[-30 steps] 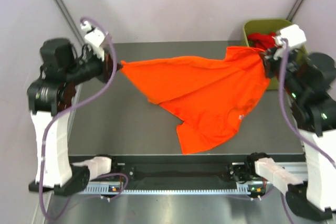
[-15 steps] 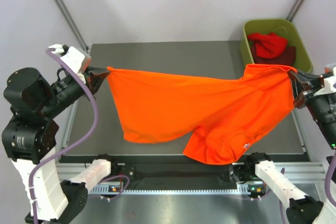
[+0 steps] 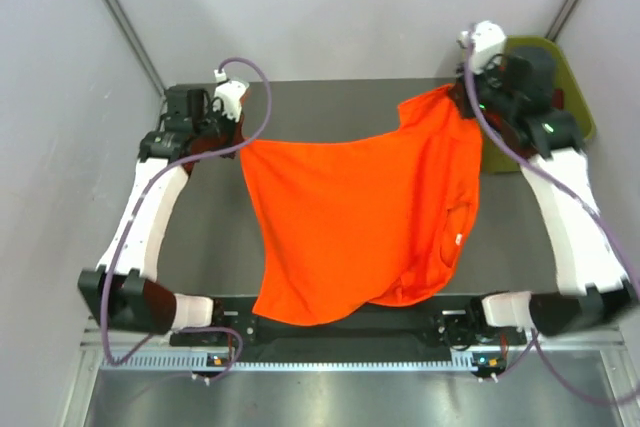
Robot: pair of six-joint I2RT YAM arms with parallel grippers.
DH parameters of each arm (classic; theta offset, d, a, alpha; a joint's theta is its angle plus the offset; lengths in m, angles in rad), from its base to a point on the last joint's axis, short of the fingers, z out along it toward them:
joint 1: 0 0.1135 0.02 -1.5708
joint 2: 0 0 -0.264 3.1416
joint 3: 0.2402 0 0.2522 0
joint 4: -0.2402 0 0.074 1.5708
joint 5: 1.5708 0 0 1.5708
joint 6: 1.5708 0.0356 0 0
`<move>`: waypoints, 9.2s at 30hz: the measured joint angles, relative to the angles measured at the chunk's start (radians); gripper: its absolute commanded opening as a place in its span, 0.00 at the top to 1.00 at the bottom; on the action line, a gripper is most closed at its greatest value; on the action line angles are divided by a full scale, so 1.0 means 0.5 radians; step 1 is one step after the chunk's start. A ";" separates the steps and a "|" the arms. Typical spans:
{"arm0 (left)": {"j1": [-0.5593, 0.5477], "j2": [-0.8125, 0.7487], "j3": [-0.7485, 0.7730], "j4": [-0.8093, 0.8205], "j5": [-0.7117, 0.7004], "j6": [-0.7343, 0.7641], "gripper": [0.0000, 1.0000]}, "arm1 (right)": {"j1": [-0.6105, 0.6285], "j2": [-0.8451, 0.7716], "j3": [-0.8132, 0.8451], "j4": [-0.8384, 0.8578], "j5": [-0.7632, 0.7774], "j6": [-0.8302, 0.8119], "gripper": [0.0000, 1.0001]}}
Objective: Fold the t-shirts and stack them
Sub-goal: Flatten the tshirt out, then fold the tshirt
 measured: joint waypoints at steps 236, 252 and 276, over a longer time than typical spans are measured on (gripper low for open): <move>0.085 2.074 1.289 0.122 0.401 -0.345 0.45 | 0.071 1.894 0.459 -0.099 -0.168 -0.369 0.69; 0.093 2.091 1.352 0.139 0.391 -0.443 0.39 | 0.222 1.719 0.227 -0.288 -0.270 -0.367 0.69; 0.277 2.090 1.216 -0.134 0.104 -0.222 0.60 | 0.224 1.861 0.399 -0.258 -0.269 -0.364 0.69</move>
